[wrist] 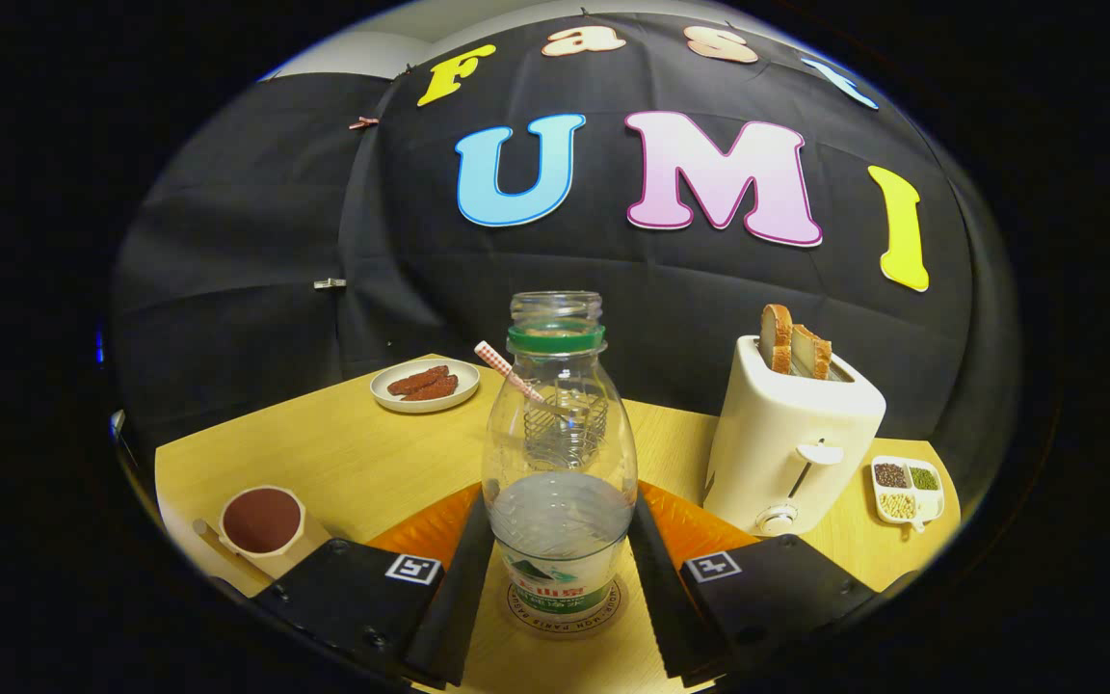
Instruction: Take the bottle from table, then pour the juice into the cup, finally place the bottle on the coaster
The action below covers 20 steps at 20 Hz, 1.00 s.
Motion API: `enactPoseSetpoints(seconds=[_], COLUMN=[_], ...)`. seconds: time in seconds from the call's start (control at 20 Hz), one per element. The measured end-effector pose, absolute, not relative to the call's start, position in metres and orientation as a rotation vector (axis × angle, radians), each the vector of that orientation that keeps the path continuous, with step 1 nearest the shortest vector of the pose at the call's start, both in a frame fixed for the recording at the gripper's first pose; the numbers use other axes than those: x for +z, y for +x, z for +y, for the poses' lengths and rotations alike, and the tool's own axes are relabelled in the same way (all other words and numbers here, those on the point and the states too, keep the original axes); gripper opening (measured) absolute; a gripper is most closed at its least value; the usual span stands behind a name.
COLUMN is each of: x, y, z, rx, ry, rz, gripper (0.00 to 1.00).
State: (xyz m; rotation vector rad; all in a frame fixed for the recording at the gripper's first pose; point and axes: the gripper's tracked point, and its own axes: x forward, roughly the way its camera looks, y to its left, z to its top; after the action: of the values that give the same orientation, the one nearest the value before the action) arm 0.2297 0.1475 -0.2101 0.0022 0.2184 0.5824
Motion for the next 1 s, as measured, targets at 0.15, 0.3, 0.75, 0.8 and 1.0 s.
enactPoseSetpoints(seconds=[0.15, 0.3, 0.75, 0.8, 1.0], x=[-0.212, -0.215, -0.202, -0.201, -0.179], y=[0.227, 0.223, 0.210, 0.206, 0.195], z=[0.147, 0.147, 0.134, 0.133, 0.119], rx=[0.583, 0.588, 0.578, 0.579, 0.560], ry=[-0.009, -0.004, -0.009, -0.013, -0.038], rz=[0.226, 0.256, 0.266, 0.268, 0.232], gripper=[0.78, 0.79, 1.00, 1.00, 0.99])
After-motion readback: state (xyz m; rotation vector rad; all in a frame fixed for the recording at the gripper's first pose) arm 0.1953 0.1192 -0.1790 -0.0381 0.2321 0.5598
